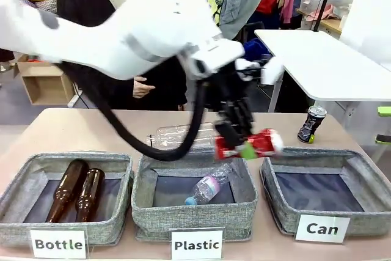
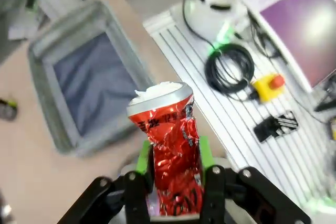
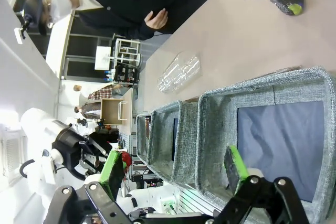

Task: Sort the can waste into the basket.
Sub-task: Pick up the can waste from the table and place it in the right Fabric basket.

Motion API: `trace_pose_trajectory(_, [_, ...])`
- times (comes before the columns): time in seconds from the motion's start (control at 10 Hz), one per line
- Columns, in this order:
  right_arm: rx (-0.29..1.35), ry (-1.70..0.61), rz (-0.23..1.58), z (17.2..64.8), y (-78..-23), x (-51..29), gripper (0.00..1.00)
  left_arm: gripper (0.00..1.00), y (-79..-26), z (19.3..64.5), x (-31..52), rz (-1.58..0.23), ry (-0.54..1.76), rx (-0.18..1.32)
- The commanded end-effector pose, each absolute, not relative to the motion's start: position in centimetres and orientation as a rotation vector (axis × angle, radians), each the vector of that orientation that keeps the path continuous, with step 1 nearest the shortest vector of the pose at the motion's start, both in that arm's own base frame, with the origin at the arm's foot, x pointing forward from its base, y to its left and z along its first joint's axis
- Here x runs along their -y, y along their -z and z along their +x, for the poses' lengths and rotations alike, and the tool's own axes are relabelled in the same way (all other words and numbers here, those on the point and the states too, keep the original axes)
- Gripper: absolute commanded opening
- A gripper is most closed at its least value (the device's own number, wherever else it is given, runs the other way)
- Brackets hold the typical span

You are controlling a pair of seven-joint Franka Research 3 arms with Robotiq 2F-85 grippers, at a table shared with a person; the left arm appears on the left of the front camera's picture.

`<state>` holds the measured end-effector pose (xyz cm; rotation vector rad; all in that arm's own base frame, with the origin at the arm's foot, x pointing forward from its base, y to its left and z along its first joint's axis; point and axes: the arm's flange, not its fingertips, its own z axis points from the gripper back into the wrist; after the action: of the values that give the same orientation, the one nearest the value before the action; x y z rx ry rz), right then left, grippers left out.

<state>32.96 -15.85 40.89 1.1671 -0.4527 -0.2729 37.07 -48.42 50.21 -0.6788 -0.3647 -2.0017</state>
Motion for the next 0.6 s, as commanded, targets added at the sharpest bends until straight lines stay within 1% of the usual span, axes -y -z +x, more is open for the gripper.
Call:
trace_pose_trajectory(0.0, [0.453,0.273,1.167,33.0,-40.9,15.9,1.0,0.22,-49.2,38.4,53.9,-0.671,2.031,0.423])
trace_pose_trajectory(0.1, [0.565,0.346,1.145,29.9,-42.8,20.9,1.0,0.22,-48.0,37.9,56.9,-0.689,2.043,0.419])
trace_pose_trajectory(0.2, [0.649,0.413,1.105,27.0,-43.5,24.9,1.0,0.22,-46.8,37.6,59.4,-0.711,2.049,0.43])
trace_pose_trajectory(0.3, [0.699,0.464,1.104,24.8,-43.6,27.5,1.0,0.22,-45.6,37.4,61.9,-0.735,2.056,0.413])
trace_pose_trajectory(0.4, [0.695,0.484,1.087,22.7,-43.0,29.2,1.0,0.22,-44.4,37.1,64.1,-0.743,2.052,0.457])
trace_pose_trajectory(0.5, [0.683,0.5,1.057,21.9,-42.2,30.3,1.0,0.22,-43.2,37.3,65.4,-0.745,2.047,0.481])
